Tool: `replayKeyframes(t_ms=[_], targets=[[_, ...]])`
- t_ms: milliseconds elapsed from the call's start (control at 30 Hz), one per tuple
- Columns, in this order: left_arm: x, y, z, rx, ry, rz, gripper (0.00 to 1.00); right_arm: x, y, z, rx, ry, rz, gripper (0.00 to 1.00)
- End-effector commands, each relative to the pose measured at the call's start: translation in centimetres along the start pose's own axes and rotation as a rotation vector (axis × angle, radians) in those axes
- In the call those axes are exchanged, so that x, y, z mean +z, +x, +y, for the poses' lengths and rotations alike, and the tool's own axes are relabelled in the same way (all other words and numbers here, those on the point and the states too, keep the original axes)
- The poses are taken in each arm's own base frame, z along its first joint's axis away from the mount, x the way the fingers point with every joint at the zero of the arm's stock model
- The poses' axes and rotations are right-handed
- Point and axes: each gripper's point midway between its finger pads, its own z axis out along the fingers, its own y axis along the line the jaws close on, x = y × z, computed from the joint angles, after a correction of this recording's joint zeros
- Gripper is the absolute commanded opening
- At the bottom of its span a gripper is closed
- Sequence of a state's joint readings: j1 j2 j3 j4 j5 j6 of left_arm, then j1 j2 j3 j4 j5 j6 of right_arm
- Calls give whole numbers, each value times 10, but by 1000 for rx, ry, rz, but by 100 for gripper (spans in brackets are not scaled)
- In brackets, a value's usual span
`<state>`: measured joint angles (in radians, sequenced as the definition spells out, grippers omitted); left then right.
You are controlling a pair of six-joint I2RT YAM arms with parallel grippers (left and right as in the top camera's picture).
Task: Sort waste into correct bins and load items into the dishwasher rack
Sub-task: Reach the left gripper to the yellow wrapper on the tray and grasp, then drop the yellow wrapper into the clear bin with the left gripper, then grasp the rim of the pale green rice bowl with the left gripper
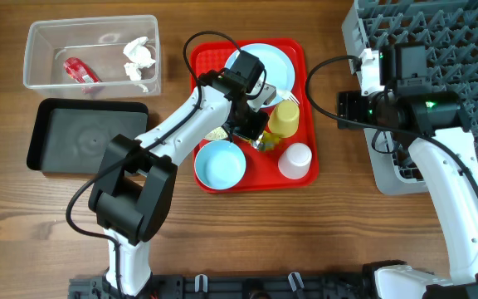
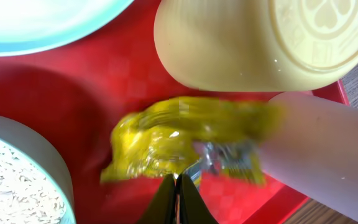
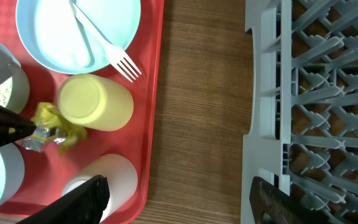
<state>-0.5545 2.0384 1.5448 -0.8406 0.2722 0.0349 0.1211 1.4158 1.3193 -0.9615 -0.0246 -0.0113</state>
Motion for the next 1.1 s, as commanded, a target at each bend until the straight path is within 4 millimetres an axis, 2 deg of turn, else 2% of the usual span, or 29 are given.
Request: replayKeyframes(t_ms=[0, 100, 233, 333, 400, 433, 500, 533, 567, 600, 733, 833, 967, 1000, 1033, 1067], targets=[[5, 1, -4, 4, 21, 10, 4, -3, -5, -1, 17, 0, -15, 75], [-5, -7, -9, 7, 32, -17, 4, -3, -5, -1, 17, 0, -15, 75], [-40, -28, -16, 12, 33, -107, 4, -3, -5, -1, 16, 1, -16, 75], [-89, -50, -10, 13, 14, -236, 4, -4, -8, -1, 16, 1, -26, 76], [-125, -60, 3, -4, -33, -324, 4, -4, -10, -1, 16, 1, -34, 75], [-144, -65, 15, -18, -76, -373, 4, -4, -10, -1, 17, 1, -35, 75], [-193, -72, 57, -78, -233, -500, 4, -4, -10, -1, 16, 1, -35, 75], [-208, -72, 73, -105, -290, -536, 4, -4, -10, -1, 16, 1, -36, 75], [-225, -72, 95, -146, -366, -576, 4, -4, -11, -1, 16, 1, -38, 75], [-246, -68, 132, -214, -474, -618, 4, -4, -12, -1, 16, 1, -42, 75], [-276, -55, 211, -362, -644, -673, 4, -4, -13, -1, 16, 1, -49, 75], [-278, -39, 266, -458, -692, -673, 4, -4, -14, -1, 16, 1, -51, 75], [-253, -15, 316, -547, -714, -591, 4, -4, -14, -1, 15, 1, -52, 75], [-247, -11, 323, -559, -715, -576, 9, -4, -14, -1, 15, 1, -52, 76], [-241, -8, 328, -569, -715, -561, 36, -4, -14, -1, 14, 1, -52, 75], [-237, -6, 331, -574, -715, -551, 57, -4, -14, -1, 14, 1, -52, 75]])
